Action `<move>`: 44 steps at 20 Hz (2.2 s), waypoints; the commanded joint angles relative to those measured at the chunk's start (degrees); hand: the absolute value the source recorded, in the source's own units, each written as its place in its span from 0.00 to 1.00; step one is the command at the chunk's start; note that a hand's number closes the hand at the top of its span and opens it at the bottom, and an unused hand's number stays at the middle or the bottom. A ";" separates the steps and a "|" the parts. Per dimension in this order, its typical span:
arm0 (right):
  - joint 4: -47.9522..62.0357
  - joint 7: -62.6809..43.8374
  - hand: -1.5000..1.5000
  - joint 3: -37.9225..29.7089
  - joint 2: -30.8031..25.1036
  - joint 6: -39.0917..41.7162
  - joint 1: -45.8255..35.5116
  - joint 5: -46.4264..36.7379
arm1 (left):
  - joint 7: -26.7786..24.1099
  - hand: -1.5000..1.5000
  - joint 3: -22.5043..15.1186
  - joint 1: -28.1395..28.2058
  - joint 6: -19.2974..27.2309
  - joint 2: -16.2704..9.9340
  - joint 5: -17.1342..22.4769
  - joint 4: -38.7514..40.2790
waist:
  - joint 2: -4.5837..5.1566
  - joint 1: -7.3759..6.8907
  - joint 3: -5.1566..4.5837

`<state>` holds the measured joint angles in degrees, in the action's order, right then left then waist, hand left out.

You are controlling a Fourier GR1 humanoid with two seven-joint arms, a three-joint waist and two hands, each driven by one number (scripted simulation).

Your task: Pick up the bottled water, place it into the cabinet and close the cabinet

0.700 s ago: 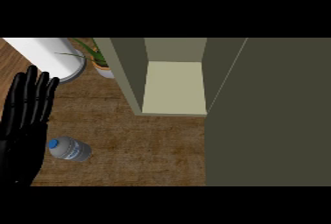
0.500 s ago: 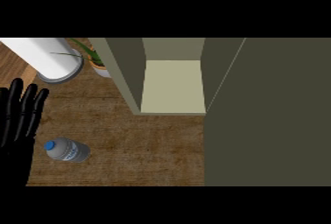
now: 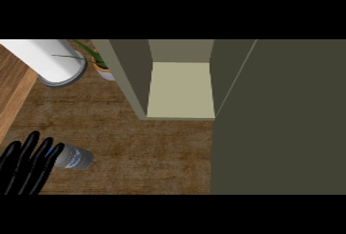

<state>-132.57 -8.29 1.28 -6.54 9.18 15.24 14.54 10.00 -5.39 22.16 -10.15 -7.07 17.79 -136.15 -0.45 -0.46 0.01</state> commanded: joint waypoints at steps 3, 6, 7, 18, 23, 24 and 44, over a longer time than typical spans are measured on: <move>-10.08 -5.23 0.00 -2.37 -1.67 1.92 7.42 8.02 | 4.97 0.00 -3.19 9.99 -0.61 0.21 3.45 -11.99 | 0.08 0.28 0.01; -12.72 -8.07 0.00 -3.42 -2.30 0.81 6.98 8.96 | 5.27 0.00 -4.11 12.05 -0.40 0.22 2.06 -14.39 | -0.05 0.12 0.01; -7.49 -5.71 0.00 -5.88 -2.38 1.75 5.62 10.57 | 5.85 0.00 0.29 13.49 -1.62 -1.94 7.12 -15.96 | -0.01 -0.36 0.03; -13.22 -8.25 0.00 -6.28 -2.65 2.81 9.41 12.58 | 4.17 0.00 -3.92 17.58 -0.43 -0.20 2.68 -17.49 | -0.38 0.09 0.07; -12.95 -8.10 0.00 -6.47 -2.60 3.45 9.53 12.76 | 1.14 0.00 -2.78 20.97 -2.93 -1.60 3.31 -16.18 | -0.32 -0.32 0.00; -12.92 -6.71 0.00 -5.21 -1.59 3.78 10.39 11.09 | 3.92 0.00 -4.41 21.05 -1.06 -1.09 3.34 -18.39 | -0.29 0.09 0.07; -15.40 -3.61 0.00 -12.34 -3.65 10.07 18.30 19.30 | -4.77 0.00 16.23 17.93 -3.24 -2.70 7.92 -0.22 | 0.07 1.44 -0.07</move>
<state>-137.26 -8.09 -9.15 -9.80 18.94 29.28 23.15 4.58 6.29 41.68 -12.87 -8.60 19.06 -135.52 -0.48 0.77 -0.04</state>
